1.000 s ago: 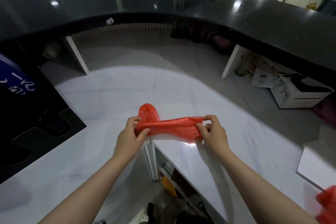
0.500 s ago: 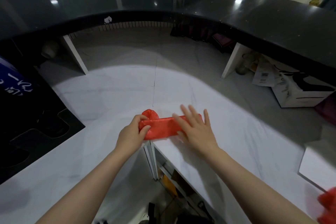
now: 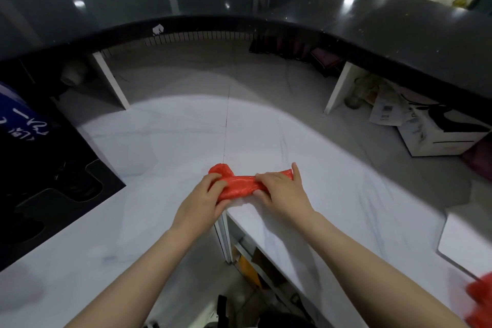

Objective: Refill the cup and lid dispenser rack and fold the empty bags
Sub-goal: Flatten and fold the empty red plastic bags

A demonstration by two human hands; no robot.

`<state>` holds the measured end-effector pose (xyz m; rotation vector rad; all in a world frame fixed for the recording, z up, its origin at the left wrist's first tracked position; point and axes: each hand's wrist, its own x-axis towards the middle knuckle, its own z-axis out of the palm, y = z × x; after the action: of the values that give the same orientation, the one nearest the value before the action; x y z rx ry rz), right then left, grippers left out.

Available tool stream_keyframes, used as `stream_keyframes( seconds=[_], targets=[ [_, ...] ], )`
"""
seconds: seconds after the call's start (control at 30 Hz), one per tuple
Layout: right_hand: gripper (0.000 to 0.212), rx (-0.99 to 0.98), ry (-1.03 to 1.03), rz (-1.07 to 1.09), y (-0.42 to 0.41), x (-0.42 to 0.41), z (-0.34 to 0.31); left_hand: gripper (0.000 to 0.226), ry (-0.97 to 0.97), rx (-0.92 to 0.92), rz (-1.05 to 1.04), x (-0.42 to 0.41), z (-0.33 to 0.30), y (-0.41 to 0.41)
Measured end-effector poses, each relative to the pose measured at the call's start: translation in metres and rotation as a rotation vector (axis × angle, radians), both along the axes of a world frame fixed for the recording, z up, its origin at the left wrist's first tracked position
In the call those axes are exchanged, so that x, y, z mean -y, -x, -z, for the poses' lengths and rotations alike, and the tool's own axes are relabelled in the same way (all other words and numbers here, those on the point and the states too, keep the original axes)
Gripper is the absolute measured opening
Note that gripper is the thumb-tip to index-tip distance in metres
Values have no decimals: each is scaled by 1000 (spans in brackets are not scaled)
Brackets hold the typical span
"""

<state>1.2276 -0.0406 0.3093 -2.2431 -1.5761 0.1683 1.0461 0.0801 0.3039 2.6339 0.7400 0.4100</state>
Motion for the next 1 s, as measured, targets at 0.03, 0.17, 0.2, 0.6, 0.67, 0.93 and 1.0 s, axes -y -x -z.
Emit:
stream_keyframes(
  seconds=[0.03, 0.17, 0.2, 0.6, 0.67, 0.93, 1.0],
  targets=[
    [29, 25, 36, -1, -3, -1, -4, 32, 17, 30, -3, -1, -4, -1],
    [35, 87, 104, -22, -14, -5, -18, 22, 194, 108, -141, -6, -10, -4],
    [35, 99, 108, -28, -16, -4, -18, 25, 250, 122, -182, -7, -9, -6],
    [41, 265, 274, 204, -13, 0, -11, 27, -125, 75, -138, -10, -1, -36],
    [43, 300, 312, 257, -11, 5, -6, 32, -360, 61, 125, -5, -1, -41],
    [83, 227, 339, 96, -5, 48, 6, 74, -194, -395, 337, -15, 19, -46],
    [84, 124, 381, 132, 3, 62, 14, 74, -229, -398, 389, -15, 16, -49]
  ],
)
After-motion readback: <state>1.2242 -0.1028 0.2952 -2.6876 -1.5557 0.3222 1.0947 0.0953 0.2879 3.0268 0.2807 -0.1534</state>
